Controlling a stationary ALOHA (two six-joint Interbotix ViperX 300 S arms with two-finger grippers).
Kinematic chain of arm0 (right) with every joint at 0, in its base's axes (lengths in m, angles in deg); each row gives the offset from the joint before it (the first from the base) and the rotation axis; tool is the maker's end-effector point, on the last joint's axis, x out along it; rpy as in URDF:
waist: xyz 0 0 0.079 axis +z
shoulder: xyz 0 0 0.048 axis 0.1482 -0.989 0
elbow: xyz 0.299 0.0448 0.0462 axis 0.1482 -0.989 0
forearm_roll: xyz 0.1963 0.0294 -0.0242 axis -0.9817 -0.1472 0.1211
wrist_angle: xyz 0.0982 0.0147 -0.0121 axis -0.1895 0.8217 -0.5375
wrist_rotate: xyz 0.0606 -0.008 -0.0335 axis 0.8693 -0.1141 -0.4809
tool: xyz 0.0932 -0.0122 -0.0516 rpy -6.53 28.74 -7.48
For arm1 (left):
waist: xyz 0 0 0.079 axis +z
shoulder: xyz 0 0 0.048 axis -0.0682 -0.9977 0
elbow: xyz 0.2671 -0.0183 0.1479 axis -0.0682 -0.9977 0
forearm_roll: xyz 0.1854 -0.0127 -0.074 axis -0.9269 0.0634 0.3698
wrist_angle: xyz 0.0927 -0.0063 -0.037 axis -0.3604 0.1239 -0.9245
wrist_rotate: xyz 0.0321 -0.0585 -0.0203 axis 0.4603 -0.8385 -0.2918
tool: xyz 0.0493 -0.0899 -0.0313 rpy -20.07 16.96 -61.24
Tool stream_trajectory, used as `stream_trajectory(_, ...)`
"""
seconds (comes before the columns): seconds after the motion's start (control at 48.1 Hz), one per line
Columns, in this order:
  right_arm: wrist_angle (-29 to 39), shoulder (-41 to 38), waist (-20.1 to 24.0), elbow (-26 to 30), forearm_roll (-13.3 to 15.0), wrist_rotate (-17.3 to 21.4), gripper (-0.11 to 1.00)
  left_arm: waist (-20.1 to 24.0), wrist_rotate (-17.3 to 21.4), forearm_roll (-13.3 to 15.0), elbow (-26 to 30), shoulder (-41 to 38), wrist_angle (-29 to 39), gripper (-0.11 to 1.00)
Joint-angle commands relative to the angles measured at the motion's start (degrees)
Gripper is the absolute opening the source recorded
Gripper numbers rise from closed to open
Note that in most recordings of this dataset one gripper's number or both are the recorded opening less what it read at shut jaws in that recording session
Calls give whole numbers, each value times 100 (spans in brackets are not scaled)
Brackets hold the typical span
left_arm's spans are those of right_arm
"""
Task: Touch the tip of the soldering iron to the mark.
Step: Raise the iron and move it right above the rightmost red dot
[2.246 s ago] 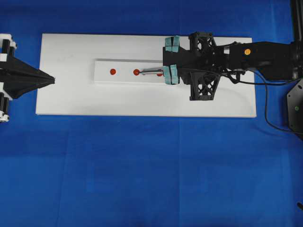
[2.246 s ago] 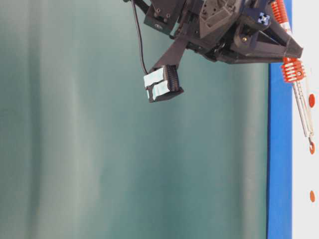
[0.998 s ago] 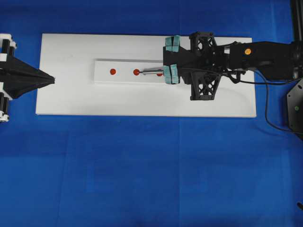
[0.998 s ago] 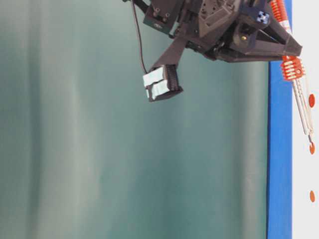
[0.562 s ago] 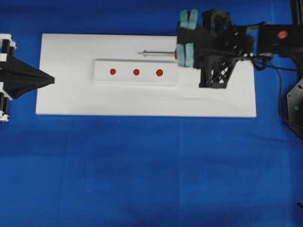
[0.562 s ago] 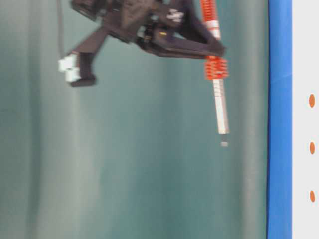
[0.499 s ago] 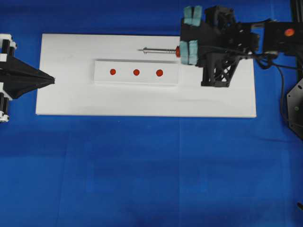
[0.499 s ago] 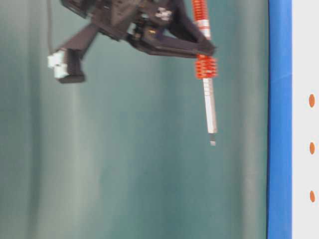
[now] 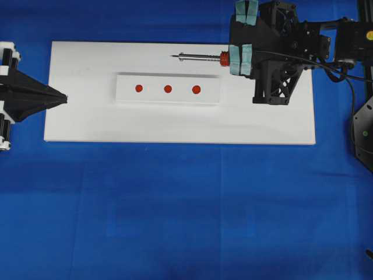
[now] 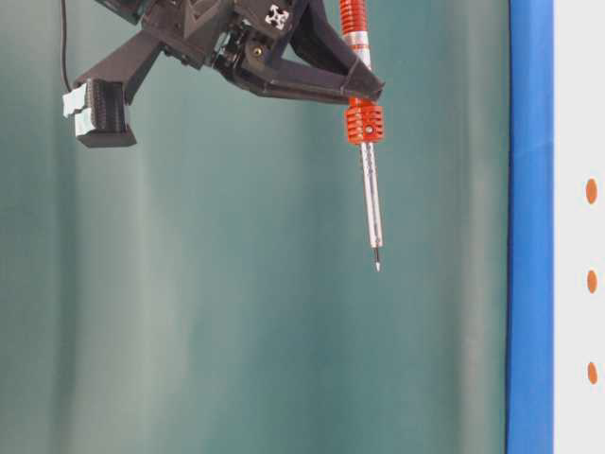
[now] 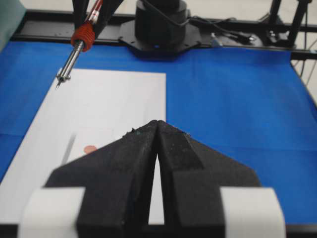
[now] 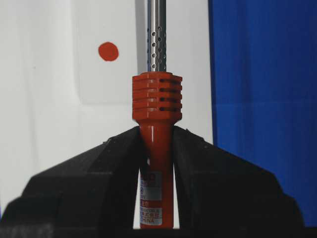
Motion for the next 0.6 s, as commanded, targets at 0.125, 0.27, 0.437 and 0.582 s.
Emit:
stream_trajectory(0.125, 114, 281, 9, -26, 9, 0, 7, 9, -9, -9, 44, -18, -62, 0)
stream_trajectory(0.27, 132, 624, 0, -343, 18, 0, 7, 9, -9, -9, 44, -18, -62, 0)
stream_trajectory(0.437, 369, 1090, 0, -729, 18, 35, 7, 9, -9, -9, 44, -18, -53, 0)
stream_trajectory(0.582, 580, 1406, 0, -940, 9, 35, 7, 9, -9, -9, 44, -26, -44, 0)
